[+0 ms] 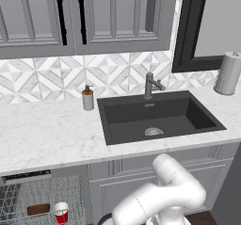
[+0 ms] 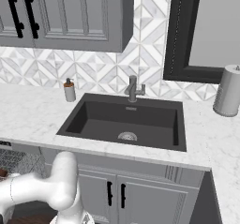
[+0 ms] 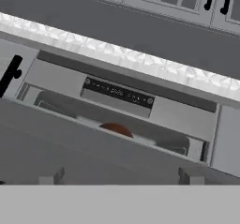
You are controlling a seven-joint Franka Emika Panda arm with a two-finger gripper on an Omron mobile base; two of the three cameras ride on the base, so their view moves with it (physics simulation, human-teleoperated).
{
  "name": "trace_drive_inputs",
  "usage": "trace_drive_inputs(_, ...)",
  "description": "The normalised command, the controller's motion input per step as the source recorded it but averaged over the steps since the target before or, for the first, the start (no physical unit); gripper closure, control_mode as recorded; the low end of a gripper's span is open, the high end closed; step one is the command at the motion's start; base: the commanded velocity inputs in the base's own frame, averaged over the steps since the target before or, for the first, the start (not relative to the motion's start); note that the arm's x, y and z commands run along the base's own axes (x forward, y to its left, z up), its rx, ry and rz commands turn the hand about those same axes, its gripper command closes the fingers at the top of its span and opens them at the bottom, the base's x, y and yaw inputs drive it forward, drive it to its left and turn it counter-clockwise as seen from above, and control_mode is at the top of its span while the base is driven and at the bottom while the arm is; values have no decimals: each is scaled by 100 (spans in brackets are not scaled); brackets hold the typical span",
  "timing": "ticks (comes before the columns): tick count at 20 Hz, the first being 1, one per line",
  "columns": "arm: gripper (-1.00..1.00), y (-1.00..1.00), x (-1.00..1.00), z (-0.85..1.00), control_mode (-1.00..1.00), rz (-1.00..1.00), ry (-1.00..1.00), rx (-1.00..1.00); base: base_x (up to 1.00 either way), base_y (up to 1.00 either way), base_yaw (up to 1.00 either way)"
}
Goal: Pick up the cup and bowl from the counter, place them in the dishwasher, and close the dishwasher door.
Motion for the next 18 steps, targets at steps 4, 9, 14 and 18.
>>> trace_drive_inputs(4,-100,78,-63,-100,-100,0,-25,25,0,0,0)
trace_drive_inputs(9,-100,92,-39,-100,-100,0,0,15,0,0,0)
trace_drive_inputs(14,-100,91,-39,-100,-100,0,5,15,0,0,0)
trace_drive_inputs(18,-100,77,-24,-100,-100,0,26,-8,0,0,0)
